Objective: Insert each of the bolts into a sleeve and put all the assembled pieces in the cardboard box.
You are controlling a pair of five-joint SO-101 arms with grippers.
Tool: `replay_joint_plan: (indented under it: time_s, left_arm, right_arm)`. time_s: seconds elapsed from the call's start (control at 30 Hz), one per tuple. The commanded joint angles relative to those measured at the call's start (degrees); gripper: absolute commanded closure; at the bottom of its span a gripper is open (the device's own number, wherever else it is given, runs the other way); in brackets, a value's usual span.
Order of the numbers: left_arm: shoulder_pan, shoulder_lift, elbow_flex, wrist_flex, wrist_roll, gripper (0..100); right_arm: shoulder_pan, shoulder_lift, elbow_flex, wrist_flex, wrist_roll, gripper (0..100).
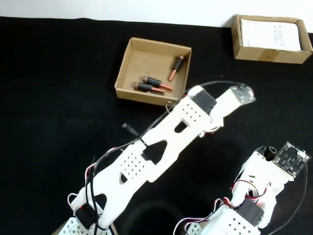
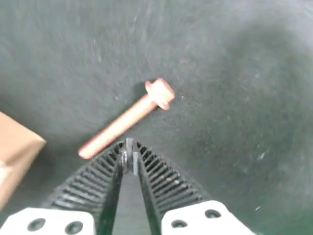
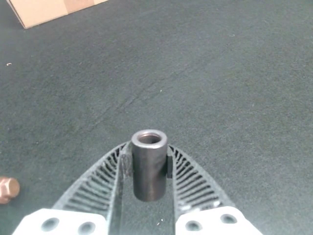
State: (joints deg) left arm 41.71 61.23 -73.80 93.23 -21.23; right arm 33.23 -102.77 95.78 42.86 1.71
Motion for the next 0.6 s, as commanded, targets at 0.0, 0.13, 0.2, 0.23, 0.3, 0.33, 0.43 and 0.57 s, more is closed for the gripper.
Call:
replay_joint_plan:
  time_s: [0.0,0.13,0.2,0.23,0.3,0.33,0.43,0.57]
  left_arm:
    - [-1.5,-1.0,-7.5,2.8,-14.4,99]
    - [-2.4,-0.7,-9.2,6.5,-23.6,95]
    - [-2.9,-0.6,-9.1,6.7,-25.2,88]
    - [-3.3,-0.6,-9.1,6.8,-26.3,85]
    - [-3.4,-0.5,-8.1,6.9,-30.2,81]
    - [-3.4,-0.6,-6.5,6.9,-33.3,81]
    - [-4.3,-0.7,-1.2,6.9,-45.9,81]
    - [-4.9,-0.6,3.5,4.1,-56.0,81]
  right_arm:
    - [0.7,-0.6,8.1,-1.0,-0.2,99.2]
    - [0.7,-0.6,8.1,-1.0,0.0,99.2]
    - [0.7,-0.6,8.1,-1.0,0.0,99.2]
    - [0.7,-0.6,8.1,-1.0,0.1,99.2]
    - [0.7,-0.6,8.1,-1.0,0.1,99.2]
    - [0.7,-0.6,8.1,-1.0,0.1,99.2]
    - [0.7,-0.6,8.1,-1.1,0.1,99.2]
    - [0.7,-0.6,8.1,-1.1,0.1,99.2]
